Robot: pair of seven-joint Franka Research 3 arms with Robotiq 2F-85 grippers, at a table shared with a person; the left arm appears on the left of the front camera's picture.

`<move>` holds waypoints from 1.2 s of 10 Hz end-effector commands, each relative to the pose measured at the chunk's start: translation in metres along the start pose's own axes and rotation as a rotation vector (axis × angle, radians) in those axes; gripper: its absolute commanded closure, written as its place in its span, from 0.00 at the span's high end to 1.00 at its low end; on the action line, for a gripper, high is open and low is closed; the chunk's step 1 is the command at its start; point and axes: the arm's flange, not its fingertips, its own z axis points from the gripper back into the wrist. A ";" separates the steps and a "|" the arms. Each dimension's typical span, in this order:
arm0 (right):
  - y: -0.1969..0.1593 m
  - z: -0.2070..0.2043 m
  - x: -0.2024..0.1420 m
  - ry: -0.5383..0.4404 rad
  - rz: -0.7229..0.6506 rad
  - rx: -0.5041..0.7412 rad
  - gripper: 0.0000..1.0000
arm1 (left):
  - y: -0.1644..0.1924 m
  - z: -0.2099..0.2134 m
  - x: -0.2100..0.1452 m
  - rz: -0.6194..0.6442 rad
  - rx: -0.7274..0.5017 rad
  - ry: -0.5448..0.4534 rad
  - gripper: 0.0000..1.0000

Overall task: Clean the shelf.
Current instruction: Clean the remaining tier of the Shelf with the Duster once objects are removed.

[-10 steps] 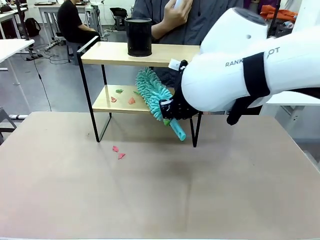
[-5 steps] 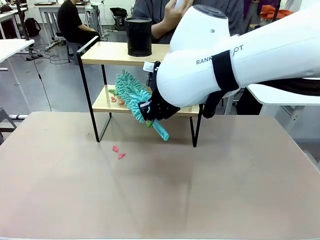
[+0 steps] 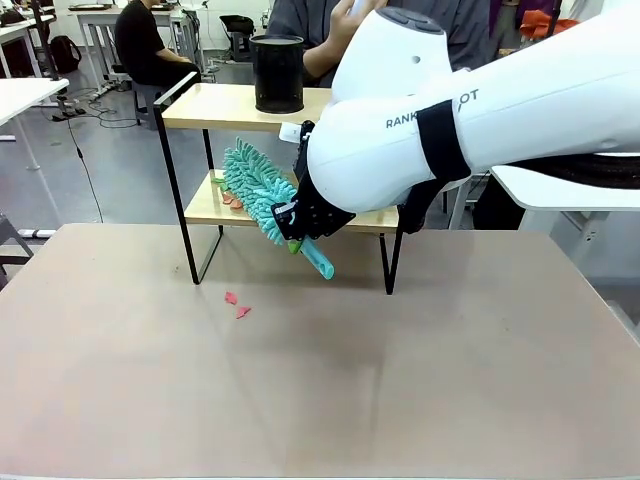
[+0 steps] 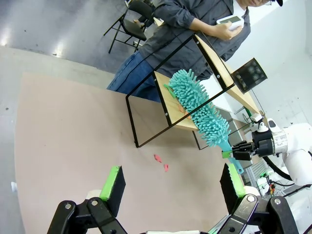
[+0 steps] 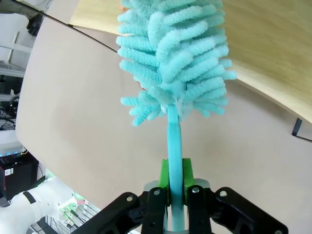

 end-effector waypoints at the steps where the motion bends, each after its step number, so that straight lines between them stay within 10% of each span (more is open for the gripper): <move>1: 0.004 0.003 0.001 -0.007 0.035 -0.008 0.12 | 0.000 -0.002 -0.001 -0.018 -0.015 -0.019 1.00; 12: -0.026 0.041 -0.028 0.051 0.179 0.266 0.12 | 0.000 -0.002 -0.001 -0.018 -0.015 -0.019 1.00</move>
